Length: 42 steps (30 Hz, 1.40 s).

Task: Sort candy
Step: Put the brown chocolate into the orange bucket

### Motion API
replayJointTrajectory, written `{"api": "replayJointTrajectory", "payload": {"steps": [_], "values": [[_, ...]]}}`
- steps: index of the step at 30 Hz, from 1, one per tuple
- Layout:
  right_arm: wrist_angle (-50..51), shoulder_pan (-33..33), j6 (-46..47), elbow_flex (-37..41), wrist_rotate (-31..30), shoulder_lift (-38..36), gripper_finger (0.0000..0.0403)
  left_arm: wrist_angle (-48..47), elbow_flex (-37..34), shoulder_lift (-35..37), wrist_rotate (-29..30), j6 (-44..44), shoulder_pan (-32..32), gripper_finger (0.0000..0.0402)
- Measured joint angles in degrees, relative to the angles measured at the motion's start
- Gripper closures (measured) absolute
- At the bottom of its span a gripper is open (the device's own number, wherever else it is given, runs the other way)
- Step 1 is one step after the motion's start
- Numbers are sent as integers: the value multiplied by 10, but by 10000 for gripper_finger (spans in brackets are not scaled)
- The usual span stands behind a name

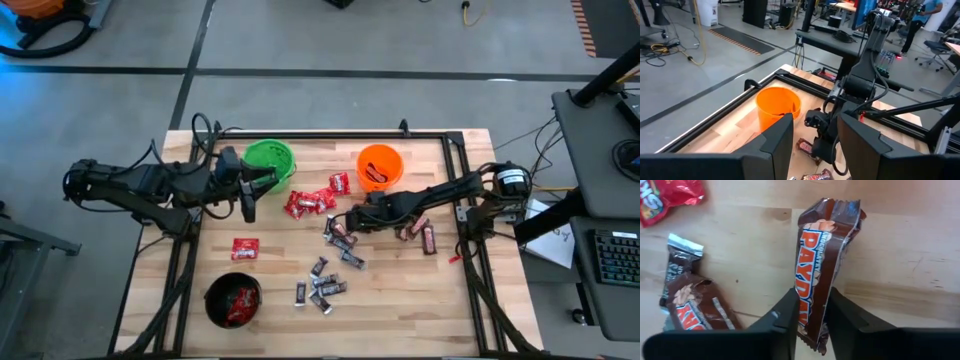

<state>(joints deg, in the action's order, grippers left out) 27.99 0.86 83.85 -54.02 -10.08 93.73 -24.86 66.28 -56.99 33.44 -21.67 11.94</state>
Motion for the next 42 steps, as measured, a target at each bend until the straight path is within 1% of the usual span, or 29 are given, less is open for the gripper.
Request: {"api": "replayJointTrajectory", "payload": {"steps": [3, 6, 9, 12, 16, 20, 26, 31, 34, 37, 42], "values": [[4, 1, -10, -2, 2, -14, 341, -15, 0, 0, 19, -2, 0, 263], [4, 7, -35, -16, 2, -36, 335, -40, 0, 0, 23, -15, -1, 263], [6, 19, -97, -38, 3, -55, 329, -64, 0, 0, 23, -24, -1, 263], [5, 28, -184, -75, 15, -70, 330, -88, -1, 0, 22, -35, -1, 263], [5, 26, -243, -140, 14, -75, 334, -101, -1, -1, 21, -42, -1, 263], [3, -1, -307, -212, 6, -75, 333, -104, -1, -1, 21, -43, -1, 263], [19, -65, -407, -296, -6, -74, 334, -114, -1, -1, 20, -46, -1, 263], [71, -123, -468, -334, -6, -74, 334, -127, -1, -1, 20, -58, -1, 263], [114, -154, -480, -347, -6, -76, 334, -136, -1, 2, 19, -86, -5, 263], [184, -184, -487, -363, -5, -78, 335, -147, -1, 7, 19, -114, -11, 263], [295, -220, -507, -372, -6, -81, 335, -155, -1, 15, 19, -115, -25, 263]]}}
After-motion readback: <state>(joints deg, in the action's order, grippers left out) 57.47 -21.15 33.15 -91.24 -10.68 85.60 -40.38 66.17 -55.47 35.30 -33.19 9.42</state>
